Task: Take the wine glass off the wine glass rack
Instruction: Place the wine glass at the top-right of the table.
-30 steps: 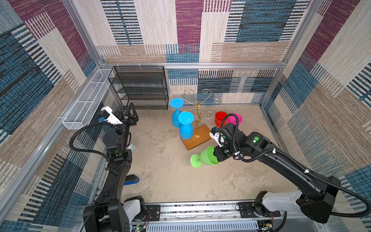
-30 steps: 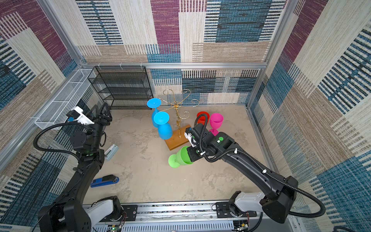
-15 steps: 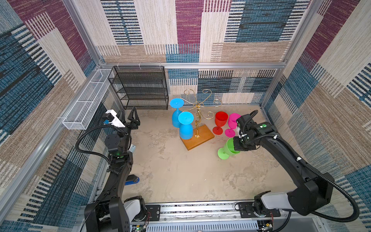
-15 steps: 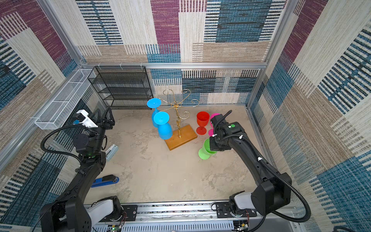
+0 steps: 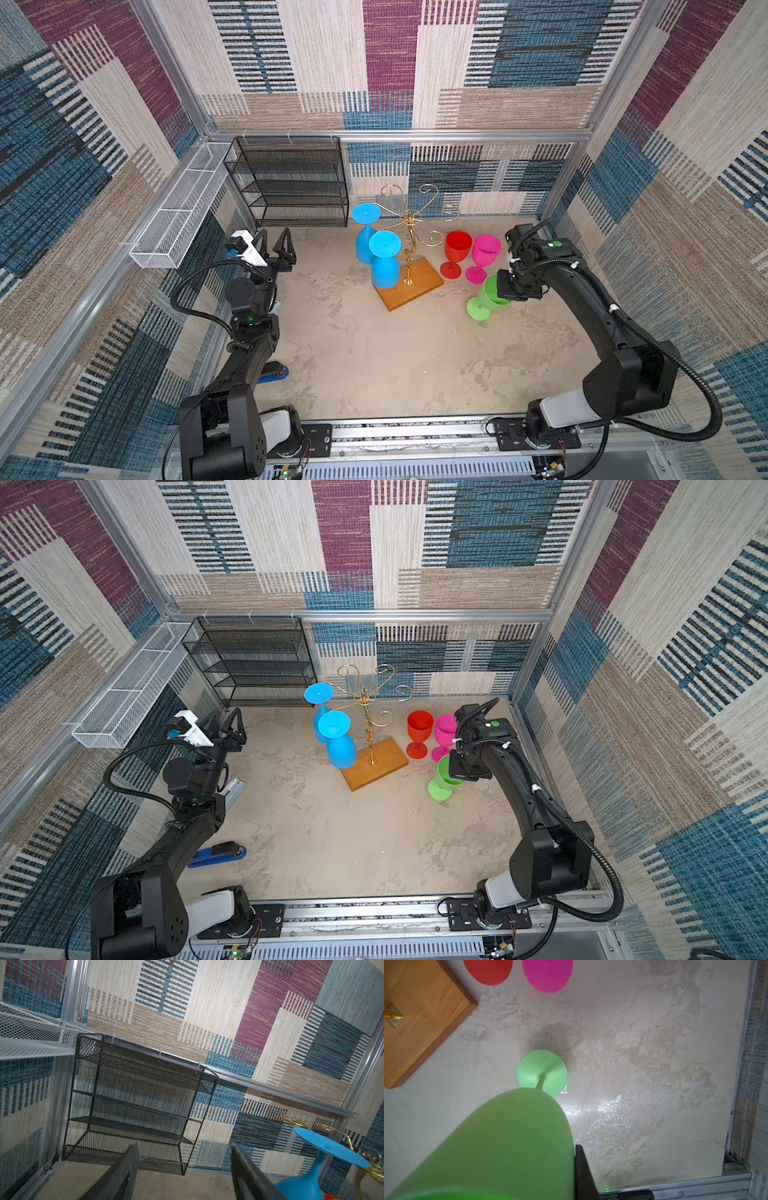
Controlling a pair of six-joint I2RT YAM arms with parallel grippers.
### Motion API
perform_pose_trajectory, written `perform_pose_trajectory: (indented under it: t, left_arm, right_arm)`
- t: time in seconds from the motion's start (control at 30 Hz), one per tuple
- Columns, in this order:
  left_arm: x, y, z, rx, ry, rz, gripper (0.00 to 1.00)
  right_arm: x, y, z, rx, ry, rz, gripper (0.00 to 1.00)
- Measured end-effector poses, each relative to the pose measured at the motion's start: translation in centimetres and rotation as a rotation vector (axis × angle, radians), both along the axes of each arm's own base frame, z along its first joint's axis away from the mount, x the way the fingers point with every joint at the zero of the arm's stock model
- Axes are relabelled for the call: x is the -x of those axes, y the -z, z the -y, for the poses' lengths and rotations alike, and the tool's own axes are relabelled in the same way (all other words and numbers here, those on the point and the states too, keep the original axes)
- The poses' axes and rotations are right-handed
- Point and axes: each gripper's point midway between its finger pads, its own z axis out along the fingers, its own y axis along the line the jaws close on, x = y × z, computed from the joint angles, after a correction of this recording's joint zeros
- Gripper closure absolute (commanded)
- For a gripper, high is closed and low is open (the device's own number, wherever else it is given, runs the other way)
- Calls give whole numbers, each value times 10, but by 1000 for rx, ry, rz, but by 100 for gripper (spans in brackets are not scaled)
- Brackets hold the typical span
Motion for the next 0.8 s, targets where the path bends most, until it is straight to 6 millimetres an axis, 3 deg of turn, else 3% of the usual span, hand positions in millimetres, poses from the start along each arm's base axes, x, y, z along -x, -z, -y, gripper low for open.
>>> perform_pose_trajectory:
  t: [0.17,0.33,0.8]
  left_arm:
    - [-2,3,21,-43,38,3,29]
    - [5,-3,38,-100,59,32,28]
    - [13,-11,37,-158,3,63,28]
  right_arm:
    - [-7,1,26,28,80,-8,100]
    - [-29,7,33,31,92,-19,100]
    - [-43,22,71,47,128,-36,100]
